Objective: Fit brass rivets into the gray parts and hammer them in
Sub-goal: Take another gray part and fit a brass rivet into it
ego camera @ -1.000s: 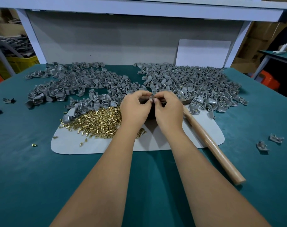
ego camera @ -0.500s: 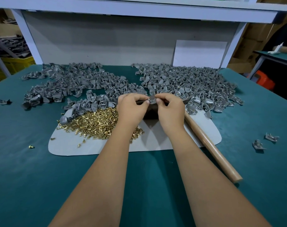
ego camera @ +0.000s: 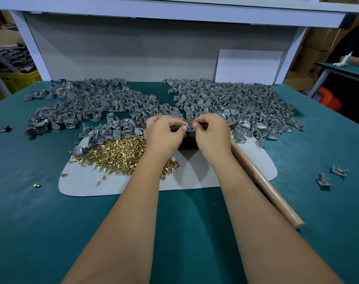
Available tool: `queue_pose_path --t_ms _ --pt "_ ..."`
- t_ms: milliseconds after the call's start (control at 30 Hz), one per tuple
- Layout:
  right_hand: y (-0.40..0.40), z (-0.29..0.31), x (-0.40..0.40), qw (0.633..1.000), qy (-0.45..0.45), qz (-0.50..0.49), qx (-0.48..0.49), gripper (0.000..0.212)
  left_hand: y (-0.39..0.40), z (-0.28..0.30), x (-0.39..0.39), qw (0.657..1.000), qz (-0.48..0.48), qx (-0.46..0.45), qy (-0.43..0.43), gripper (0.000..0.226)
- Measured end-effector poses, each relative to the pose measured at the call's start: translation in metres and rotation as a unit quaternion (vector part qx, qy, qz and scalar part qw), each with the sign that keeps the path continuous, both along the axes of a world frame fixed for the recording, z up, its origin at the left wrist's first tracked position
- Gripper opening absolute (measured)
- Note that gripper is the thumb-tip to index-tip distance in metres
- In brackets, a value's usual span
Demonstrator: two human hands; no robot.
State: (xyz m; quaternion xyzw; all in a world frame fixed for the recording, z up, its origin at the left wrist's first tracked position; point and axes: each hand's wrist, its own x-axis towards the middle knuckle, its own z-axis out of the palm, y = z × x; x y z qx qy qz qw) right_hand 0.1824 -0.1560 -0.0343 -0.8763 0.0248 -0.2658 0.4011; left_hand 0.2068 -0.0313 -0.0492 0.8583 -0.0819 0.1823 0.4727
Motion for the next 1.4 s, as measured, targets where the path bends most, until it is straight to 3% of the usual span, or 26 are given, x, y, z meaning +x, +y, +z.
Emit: queue_pose_path --t_ms 433,700,900,967,1167,1300,1400 --pt "0.006 0.006 0.001 0.993 0.013 -0.031 -0.11 0.011 -0.001 -0.001 -0.002 0.999 0.026 0.034 -0.023 0.01" --pt "0.01 0.017 0.001 0.992 0.098 -0.063 -0.053 0.009 -0.003 0.001 -0.004 0.999 0.031 0.038 -0.006 0.009" --pt "0.02 0.03 0.004 0.973 0.111 -0.075 -0.188 0.006 -0.003 0.0 -0.008 0.998 0.043 0.04 0.003 0.012" --pt "0.02 0.029 0.003 0.973 0.106 -0.077 -0.192 0.005 -0.003 0.0 -0.008 0.998 0.044 0.04 0.002 0.012" --pt "0.005 0.001 0.0 0.999 0.014 0.005 -0.044 0.009 -0.005 0.001 -0.008 0.998 0.049 0.049 0.002 0.01" --pt "-0.004 -0.004 0.002 0.998 -0.002 0.052 0.047 0.013 -0.004 0.001 -0.009 0.998 0.044 0.039 0.002 0.007" --pt "-0.006 -0.002 0.001 0.981 0.002 0.054 0.186 0.02 -0.004 0.002 -0.01 0.999 0.04 0.033 0.002 0.015"
